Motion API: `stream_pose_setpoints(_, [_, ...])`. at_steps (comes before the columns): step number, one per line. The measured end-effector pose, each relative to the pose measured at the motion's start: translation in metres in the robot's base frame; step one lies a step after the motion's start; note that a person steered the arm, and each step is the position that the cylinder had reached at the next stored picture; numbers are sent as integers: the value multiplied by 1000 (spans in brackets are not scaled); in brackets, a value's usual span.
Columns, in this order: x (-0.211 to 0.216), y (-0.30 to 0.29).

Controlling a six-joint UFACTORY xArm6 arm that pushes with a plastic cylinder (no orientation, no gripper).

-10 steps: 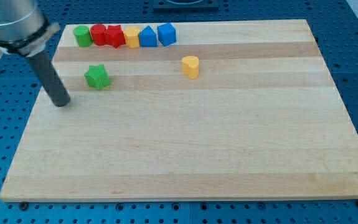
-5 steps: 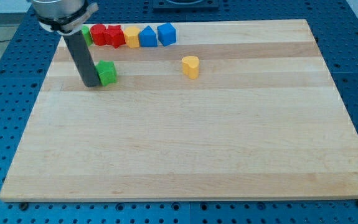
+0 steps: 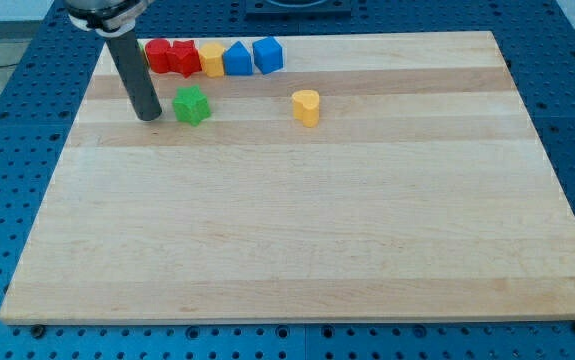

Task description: Move the green star on the right side of the blue cube

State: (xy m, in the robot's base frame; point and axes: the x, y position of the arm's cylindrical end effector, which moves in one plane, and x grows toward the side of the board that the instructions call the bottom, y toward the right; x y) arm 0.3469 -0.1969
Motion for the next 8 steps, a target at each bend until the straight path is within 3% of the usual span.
stream_pose_setpoints(4, [0,141])
stream_pose_setpoints(6, [38,155])
stream_pose_setpoints(8, [9,186])
